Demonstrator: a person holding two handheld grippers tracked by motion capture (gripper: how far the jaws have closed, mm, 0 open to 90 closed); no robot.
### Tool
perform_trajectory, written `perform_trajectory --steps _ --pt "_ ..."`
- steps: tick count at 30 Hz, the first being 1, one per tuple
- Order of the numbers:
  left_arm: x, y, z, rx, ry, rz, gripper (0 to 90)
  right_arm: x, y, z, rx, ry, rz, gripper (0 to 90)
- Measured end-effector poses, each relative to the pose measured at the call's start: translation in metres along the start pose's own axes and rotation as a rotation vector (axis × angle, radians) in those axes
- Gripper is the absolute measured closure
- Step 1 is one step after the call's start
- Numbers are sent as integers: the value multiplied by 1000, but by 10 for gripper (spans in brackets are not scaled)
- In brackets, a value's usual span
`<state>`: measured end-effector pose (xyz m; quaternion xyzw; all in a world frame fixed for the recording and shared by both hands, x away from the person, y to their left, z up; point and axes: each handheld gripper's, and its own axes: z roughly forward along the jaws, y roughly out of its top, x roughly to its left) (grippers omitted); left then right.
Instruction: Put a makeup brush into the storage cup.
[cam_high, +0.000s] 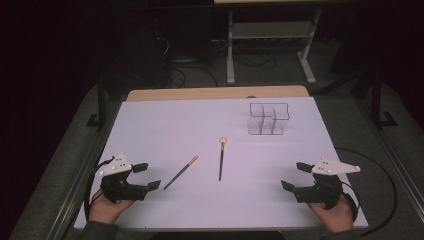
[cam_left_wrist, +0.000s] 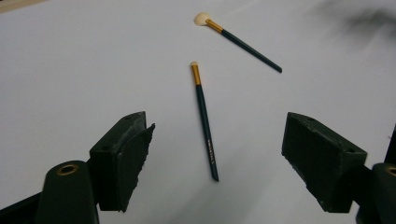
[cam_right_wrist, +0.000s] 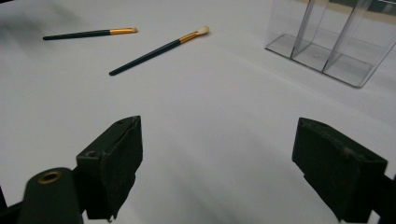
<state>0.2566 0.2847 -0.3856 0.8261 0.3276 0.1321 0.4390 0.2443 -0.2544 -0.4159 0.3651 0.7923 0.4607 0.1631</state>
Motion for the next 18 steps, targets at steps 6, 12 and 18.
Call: perform_trajectory --steps 6,12,18 --pt "4 18 6 59 -4 8 244 1 1 2 4 3 -10 154" --pt "5 30 13 88 -14 7 265 1 1 2 5 8 -12 158" --pt "6 41 28 155 -12 3 285 2 2 2 9 8 -13 158"
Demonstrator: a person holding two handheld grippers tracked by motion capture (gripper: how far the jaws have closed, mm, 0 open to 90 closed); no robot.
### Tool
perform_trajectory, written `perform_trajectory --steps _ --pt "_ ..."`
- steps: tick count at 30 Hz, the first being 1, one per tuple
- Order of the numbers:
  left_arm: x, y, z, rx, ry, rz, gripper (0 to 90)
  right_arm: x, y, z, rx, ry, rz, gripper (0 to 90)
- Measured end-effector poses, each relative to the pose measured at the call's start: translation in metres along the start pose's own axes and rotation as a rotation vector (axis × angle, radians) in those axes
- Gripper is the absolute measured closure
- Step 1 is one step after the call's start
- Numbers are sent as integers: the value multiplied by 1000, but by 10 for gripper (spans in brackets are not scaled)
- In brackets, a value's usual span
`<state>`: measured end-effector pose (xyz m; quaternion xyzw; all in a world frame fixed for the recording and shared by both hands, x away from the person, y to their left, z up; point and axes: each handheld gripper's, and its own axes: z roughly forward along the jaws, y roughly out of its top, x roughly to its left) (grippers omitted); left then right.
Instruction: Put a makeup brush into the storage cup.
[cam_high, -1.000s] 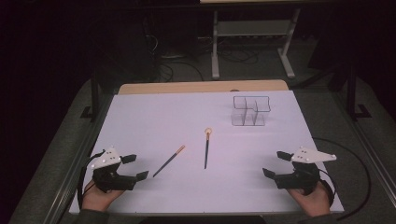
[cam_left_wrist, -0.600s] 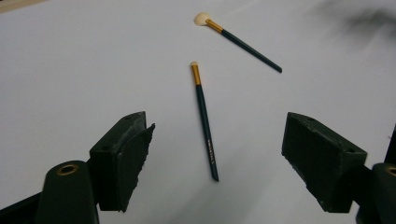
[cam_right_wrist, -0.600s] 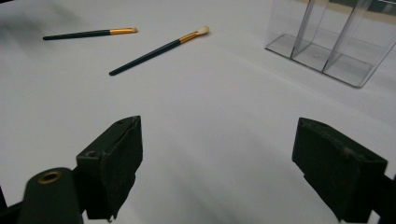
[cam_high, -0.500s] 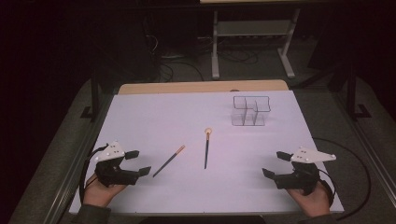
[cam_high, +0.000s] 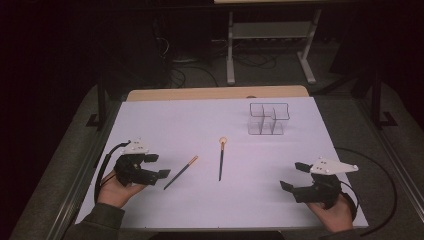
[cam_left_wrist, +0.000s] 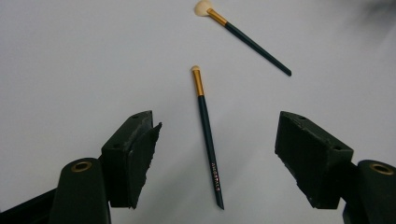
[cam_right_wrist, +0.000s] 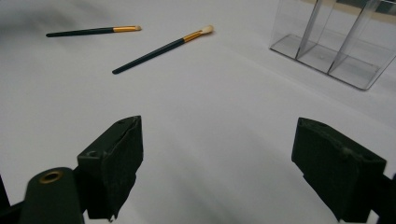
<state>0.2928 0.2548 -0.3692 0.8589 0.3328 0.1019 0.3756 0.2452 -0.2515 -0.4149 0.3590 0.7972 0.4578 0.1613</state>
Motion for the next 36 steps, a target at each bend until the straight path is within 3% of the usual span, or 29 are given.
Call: perform_trajectory --steps 16,22,23,36 --pt "3 20 25 117 -28 -18 360 -2 0 1 3 2 3 160" --pt "3 24 32 132 -29 -35 380 -2 1 1 1 3 0 160" --pt "4 26 33 150 -29 -19 387 -2 1 1 1 2 -1 160" --pt "6 35 53 235 -35 -12 425 -3 2 0 -2 5 -2 171"
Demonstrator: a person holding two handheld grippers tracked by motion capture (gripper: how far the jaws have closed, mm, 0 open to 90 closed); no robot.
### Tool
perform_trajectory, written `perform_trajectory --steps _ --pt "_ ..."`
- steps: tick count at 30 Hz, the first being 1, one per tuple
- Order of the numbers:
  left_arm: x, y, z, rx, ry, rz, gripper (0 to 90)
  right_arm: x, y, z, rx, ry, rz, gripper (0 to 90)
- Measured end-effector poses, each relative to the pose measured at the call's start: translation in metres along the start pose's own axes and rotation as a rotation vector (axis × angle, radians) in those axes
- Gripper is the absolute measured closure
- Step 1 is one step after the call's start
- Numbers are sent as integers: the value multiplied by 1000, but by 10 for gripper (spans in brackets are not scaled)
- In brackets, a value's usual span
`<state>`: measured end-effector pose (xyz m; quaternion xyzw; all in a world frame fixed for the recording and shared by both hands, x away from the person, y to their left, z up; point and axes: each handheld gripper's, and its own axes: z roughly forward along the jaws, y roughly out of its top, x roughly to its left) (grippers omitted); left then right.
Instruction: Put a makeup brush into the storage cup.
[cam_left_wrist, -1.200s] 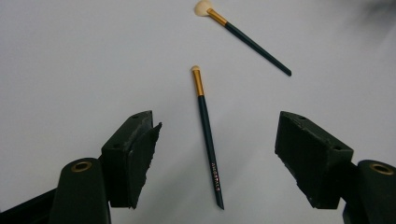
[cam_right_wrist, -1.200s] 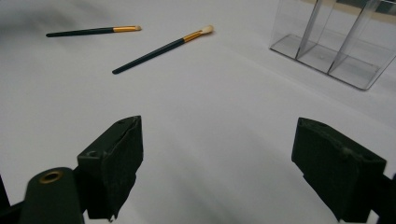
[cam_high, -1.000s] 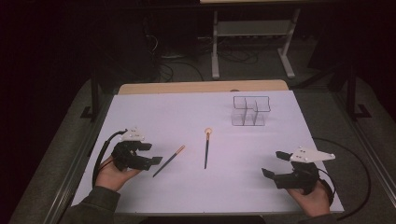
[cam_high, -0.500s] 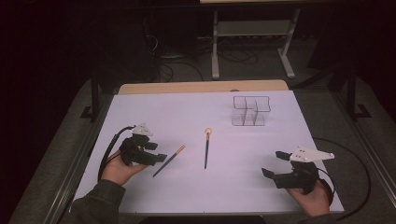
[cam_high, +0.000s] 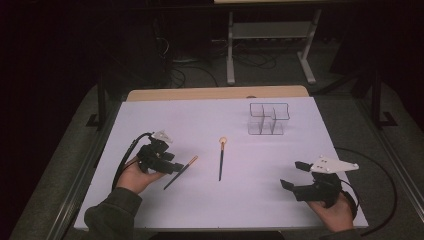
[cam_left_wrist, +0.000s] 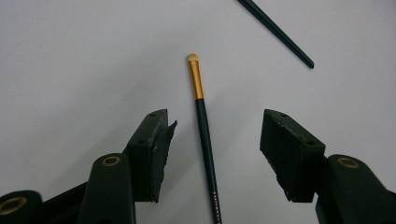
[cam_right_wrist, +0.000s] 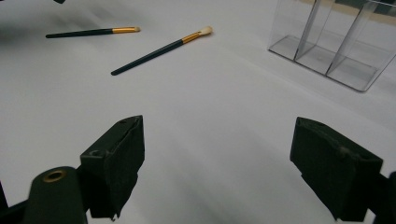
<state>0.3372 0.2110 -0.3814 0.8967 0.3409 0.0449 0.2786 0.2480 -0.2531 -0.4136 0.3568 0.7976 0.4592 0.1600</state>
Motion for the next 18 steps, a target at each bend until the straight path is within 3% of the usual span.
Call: perform_trajectory --steps 7,8,9,10,13,14,18 --pt "-1 5 9 32 5 -29 471 0 0 -1 -4 1 4 171" --pt "0 6 9 49 7 -15 479 0 0 -1 -4 2 4 171" --pt "-2 7 11 43 5 -34 479 0 0 -1 -3 2 3 171" --pt "-1 7 11 63 6 -18 479 0 0 -1 -3 2 2 172" --pt "-3 9 15 55 2 -27 483 0 0 -1 -5 3 4 173" --pt "-2 9 15 68 3 -10 490 0 0 -1 -6 2 2 173" --pt "-4 11 19 68 2 -24 505 0 0 -2 -8 1 2 173"
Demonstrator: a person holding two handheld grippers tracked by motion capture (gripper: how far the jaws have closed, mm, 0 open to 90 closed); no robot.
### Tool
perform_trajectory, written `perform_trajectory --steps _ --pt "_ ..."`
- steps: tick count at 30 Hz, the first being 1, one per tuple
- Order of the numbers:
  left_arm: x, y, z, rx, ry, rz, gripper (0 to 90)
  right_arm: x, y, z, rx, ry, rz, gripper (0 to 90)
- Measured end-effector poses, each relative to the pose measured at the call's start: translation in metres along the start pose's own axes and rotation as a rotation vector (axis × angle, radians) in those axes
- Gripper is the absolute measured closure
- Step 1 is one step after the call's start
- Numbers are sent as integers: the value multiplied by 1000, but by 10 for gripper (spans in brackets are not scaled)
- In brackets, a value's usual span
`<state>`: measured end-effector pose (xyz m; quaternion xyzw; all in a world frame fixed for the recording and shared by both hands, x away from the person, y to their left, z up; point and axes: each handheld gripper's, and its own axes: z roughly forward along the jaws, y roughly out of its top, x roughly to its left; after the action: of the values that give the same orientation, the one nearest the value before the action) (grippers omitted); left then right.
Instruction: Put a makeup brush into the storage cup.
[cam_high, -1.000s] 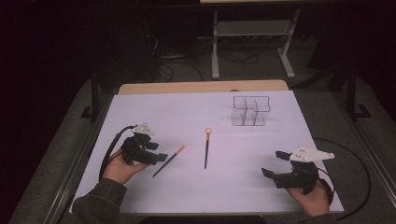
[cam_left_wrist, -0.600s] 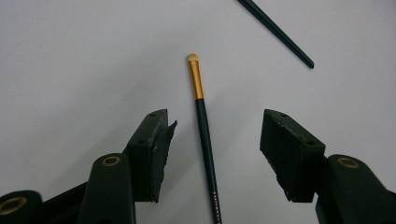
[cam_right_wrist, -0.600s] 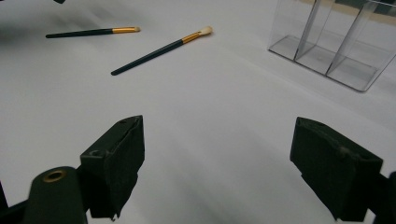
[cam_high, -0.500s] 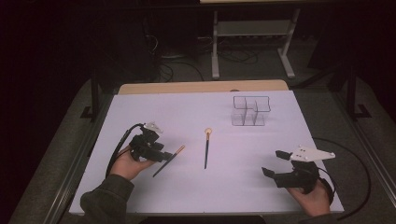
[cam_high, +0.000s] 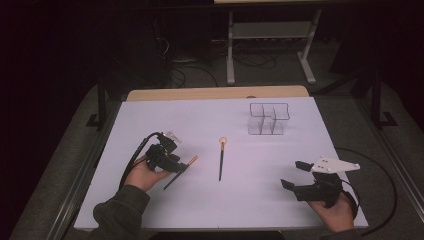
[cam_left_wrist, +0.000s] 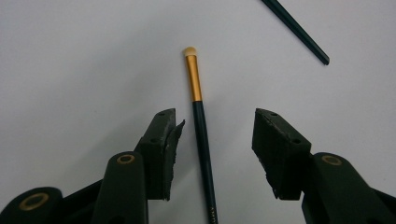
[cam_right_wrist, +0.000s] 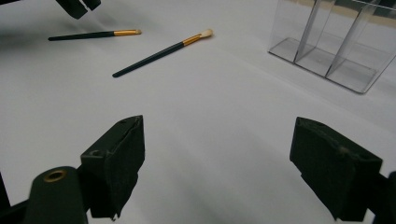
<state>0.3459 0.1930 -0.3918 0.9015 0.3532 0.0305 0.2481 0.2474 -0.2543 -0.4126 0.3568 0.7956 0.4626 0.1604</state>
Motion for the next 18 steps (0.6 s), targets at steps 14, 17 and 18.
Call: perform_trajectory --steps 14,17,18 --pt "0 2 14 81 28 29 606 0 0 1 7 9 -3 184" --pt "-1 2 16 88 29 26 611 0 0 1 5 8 -5 184" --pt "-1 2 17 92 27 21 620 1 0 1 6 12 -8 184"
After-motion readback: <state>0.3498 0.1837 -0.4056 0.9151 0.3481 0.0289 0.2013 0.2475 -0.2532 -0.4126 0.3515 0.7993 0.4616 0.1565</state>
